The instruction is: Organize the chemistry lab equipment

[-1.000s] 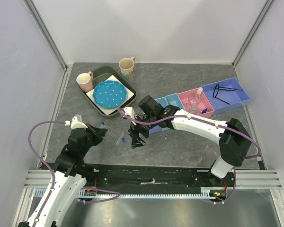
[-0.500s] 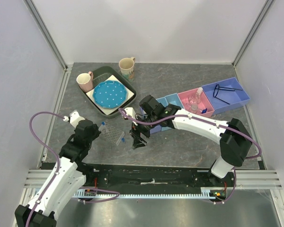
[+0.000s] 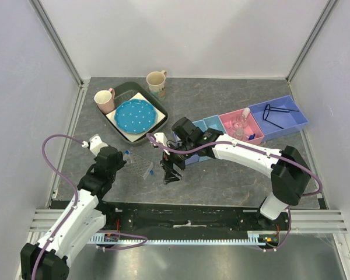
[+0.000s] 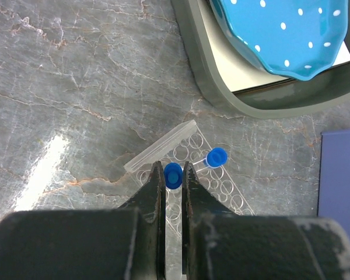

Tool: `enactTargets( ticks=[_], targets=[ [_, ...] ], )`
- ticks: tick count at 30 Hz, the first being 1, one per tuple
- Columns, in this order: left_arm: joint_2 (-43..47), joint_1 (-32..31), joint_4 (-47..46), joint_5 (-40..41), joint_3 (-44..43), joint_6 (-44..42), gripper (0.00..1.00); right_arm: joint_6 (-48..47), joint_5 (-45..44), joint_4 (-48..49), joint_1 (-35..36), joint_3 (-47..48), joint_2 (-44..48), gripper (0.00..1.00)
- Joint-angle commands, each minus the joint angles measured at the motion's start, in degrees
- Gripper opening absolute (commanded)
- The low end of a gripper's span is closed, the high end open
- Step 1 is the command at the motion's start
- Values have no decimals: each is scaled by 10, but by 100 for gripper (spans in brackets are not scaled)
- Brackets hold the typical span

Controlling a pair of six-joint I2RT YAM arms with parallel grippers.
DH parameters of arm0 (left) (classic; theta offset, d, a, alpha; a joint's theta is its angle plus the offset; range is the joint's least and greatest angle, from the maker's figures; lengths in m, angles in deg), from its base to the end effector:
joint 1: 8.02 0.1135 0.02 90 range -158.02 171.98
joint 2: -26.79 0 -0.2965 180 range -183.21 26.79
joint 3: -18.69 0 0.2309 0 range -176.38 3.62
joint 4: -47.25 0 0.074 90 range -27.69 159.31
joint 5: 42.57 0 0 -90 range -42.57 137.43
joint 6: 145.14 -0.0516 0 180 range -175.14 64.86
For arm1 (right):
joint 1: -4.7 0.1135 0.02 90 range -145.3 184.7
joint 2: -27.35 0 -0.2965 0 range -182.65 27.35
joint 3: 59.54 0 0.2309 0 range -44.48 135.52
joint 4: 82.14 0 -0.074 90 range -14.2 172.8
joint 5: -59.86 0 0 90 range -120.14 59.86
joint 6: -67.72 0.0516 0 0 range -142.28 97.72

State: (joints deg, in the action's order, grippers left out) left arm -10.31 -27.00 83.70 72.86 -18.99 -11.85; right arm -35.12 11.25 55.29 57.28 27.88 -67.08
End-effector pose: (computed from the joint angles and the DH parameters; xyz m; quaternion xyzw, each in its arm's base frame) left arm 0.1132 -0.0155 0.2240 -0.2808 0.8281 -0.0617 0.4813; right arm 0.1826 0.2949 0.2951 -0.5771 0.6727 0.4217 0.1912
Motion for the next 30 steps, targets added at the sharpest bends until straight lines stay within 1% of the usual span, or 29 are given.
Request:
enactTargets(
  ticks=[1, 9, 18, 24, 27, 29, 30],
  targets=[
    [-11, 1, -50, 15, 11, -23, 2, -10, 19, 7, -3, 19, 14, 89],
    [-42, 1, -61, -5, 7, -29, 2, -10, 19, 7, -3, 19, 14, 89],
    [-85, -2, -50, -20, -16, -38, 3, -10, 21, 7, -6, 19, 14, 89],
    [-94, -3, -38, -26, -28, -41, 10, -10, 21, 6, -7, 19, 14, 89],
    [-90, -4, -29, -22, -30, -40, 15, -10, 22, 7, -7, 19, 14, 89],
    [-84, -3, -25, -23, -30, -42, 20, -10, 23, 7, -6, 19, 13, 89],
    [-82, -4, -23, -23, -31, -41, 21, -10, 24, 7, -7, 19, 12, 89]
  ],
)
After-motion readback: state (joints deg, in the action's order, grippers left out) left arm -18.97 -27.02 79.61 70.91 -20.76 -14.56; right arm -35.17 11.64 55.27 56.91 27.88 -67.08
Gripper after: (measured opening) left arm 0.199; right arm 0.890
